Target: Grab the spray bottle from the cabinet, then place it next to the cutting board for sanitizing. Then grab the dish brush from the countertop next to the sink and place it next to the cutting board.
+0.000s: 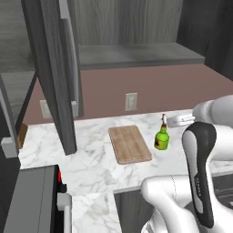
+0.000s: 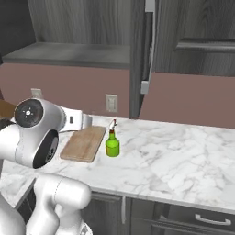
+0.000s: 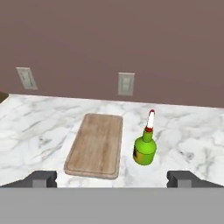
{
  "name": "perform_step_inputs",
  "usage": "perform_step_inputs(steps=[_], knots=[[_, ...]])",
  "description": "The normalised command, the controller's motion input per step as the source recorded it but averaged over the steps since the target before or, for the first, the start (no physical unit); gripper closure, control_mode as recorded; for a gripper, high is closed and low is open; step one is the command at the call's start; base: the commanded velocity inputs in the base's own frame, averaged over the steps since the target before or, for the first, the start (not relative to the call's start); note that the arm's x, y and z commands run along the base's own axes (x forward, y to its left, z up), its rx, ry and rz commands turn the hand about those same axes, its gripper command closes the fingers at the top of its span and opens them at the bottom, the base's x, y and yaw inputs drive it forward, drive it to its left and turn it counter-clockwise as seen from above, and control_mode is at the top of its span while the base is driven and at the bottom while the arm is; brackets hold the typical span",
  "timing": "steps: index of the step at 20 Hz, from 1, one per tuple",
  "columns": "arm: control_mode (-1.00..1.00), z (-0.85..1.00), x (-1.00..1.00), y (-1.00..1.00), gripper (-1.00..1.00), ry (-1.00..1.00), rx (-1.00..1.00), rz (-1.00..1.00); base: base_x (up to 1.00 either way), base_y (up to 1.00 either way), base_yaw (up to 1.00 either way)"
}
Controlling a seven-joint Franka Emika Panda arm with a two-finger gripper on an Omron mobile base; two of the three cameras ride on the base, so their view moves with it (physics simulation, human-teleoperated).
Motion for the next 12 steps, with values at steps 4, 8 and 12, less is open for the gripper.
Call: perform_step_inputs(steps=[4,8,12], knots=[[1.00,0.00,0.00,0.00,-1.00,0.00,0.00,0.00,-1.00,0.00,0.00],[1.00,0.00,0.00,0.00,-1.00,0.00,0.00,0.00,-0.62,-0.38,-0.10],[1.00,0.00,0.00,0.00,-1.00,0.00,0.00,0.00,-0.02,-0.95,-0.21]])
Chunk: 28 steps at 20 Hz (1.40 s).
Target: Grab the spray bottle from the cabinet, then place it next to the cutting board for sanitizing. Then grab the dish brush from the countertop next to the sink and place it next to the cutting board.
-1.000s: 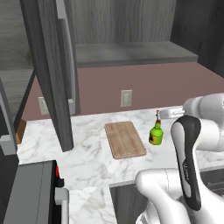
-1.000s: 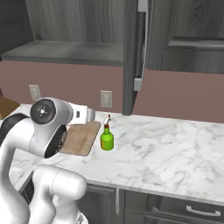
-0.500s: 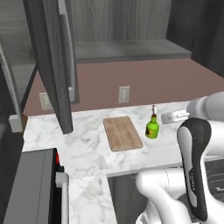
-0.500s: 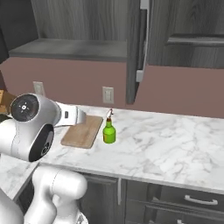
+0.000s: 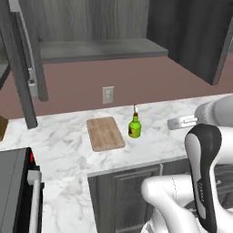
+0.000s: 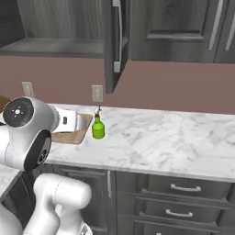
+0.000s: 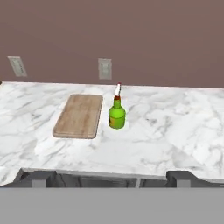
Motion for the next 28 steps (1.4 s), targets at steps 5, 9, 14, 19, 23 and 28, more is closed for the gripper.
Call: perform_step_inputs(steps=[5,9,14,19,23,28], knots=[[1.00,0.00,0.00,0.00,-1.00,0.00,0.00,0.00,0.28,-1.00,-0.35],[1.00,0.00,0.00,0.00,-1.00,0.00,0.00,0.00,0.44,-1.00,-0.39],[1.00,0.00,0.00,0.00,-1.00,0.00,0.00,0.00,0.17,-1.00,-0.57],[1.00,0.00,0.00,0.00,-1.00,0.00,0.00,0.00,0.08,-1.00,-0.67],[1.00,0.00,0.00,0.00,-1.00,0.00,0.00,0.00,0.08,-0.99,-0.69],[1.00,0.00,0.00,0.00,-1.00,0.00,0.00,0.00,0.38,-0.77,-0.66]])
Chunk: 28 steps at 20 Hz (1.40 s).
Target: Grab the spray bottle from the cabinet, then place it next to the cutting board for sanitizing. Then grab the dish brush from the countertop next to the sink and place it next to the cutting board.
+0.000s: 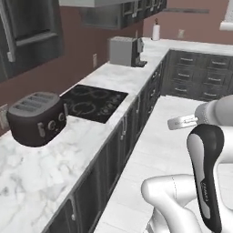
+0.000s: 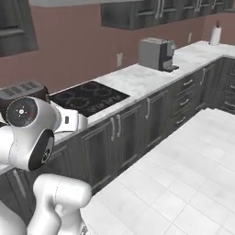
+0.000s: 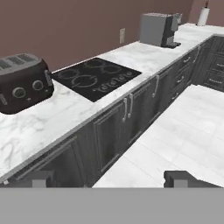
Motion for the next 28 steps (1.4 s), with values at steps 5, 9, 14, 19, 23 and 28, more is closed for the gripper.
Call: perform_step_inputs(steps=[5,9,14,19,23,28], knots=[[1.00,0.00,0.00,0.00,-1.00,0.00,0.00,0.00,0.42,-0.58,-0.62],[1.00,0.00,0.00,0.00,-1.00,0.00,0.00,0.00,0.90,-0.36,-0.52],[1.00,0.00,0.00,0.00,-1.00,0.00,0.00,0.00,1.00,-0.21,-0.39],[1.00,0.00,0.00,0.00,-1.00,0.00,0.00,0.00,1.00,-0.24,-0.29],[1.00,0.00,0.00,0.00,-1.00,0.00,0.00,0.00,1.00,0.02,-0.22],[1.00,0.00,0.00,0.00,-1.00,0.00,0.00,0.00,1.00,-0.05,-0.14]])
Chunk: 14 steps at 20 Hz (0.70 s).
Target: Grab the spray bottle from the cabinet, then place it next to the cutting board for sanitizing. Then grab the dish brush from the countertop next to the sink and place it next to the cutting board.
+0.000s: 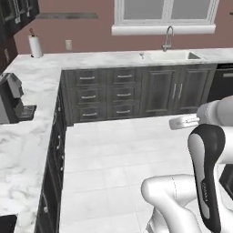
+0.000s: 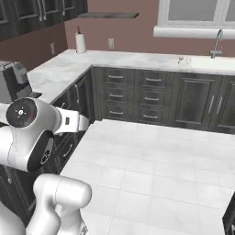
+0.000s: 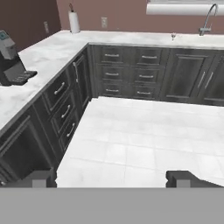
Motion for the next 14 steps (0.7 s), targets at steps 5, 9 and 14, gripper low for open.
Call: perform_step_inputs(steps=[5,9,14], knots=[[1.00,0.00,0.00,0.00,-1.00,0.00,0.00,0.00,1.00,-0.09,-0.12],[1.00,0.00,0.00,0.00,-1.00,0.00,0.00,0.00,1.00,-0.10,-0.14],[1.00,0.00,0.00,0.00,-1.00,0.00,0.00,0.00,1.00,-0.14,-0.13]])
